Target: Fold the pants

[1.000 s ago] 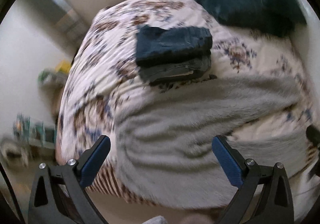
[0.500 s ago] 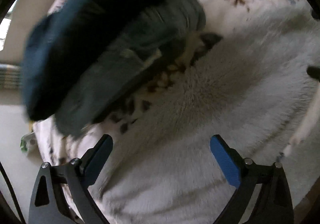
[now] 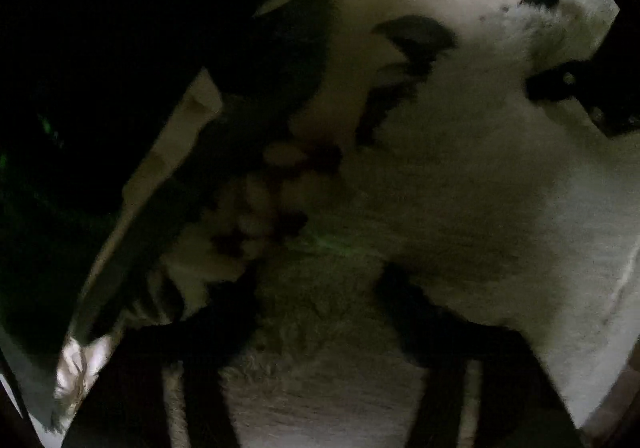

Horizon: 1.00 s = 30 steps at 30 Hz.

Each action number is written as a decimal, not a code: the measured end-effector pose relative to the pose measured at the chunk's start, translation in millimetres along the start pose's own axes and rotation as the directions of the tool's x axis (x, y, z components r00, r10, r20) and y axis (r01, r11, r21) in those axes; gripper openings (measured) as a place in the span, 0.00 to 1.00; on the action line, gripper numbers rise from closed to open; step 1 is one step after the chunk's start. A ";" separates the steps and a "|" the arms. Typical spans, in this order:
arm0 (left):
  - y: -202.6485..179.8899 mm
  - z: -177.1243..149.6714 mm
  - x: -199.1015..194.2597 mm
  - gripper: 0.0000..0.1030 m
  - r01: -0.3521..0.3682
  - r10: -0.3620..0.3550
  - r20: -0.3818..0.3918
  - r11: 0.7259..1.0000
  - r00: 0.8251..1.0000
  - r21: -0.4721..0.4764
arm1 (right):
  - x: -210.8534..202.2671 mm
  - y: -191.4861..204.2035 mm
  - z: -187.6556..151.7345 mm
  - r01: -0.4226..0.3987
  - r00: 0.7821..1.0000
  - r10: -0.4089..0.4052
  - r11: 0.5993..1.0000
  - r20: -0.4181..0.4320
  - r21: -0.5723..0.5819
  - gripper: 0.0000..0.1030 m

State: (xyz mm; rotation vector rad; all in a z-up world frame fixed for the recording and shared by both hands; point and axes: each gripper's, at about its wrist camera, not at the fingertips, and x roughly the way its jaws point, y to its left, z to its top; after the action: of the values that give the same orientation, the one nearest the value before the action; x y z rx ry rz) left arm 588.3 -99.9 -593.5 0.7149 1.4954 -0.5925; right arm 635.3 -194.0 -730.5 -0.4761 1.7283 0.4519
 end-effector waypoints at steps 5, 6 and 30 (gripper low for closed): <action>-11.0 -7.5 -28.2 0.07 -0.009 0.009 0.045 1.000 0.999 -0.015 | -22.5 -8.3 -24.2 -0.060 0.997 0.057 0.997 0.049 0.058 0.11; -12.8 -9.9 -36.3 0.07 -0.019 0.020 0.060 1.000 0.998 -0.024 | -28.7 -9.9 -31.7 -0.063 0.996 0.057 0.995 0.066 0.078 0.11; -213.4 -250.3 -43.3 0.11 0.135 -0.152 0.015 0.826 0.988 -0.548 | -21.3 188.5 -342.9 -0.053 0.994 0.028 0.969 0.104 0.243 0.13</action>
State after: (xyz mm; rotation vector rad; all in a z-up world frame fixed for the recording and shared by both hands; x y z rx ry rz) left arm 261.8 -61.3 -549.4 0.1616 1.6512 -0.2347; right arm 256.5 -219.0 -633.5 -0.2364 1.6726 0.2805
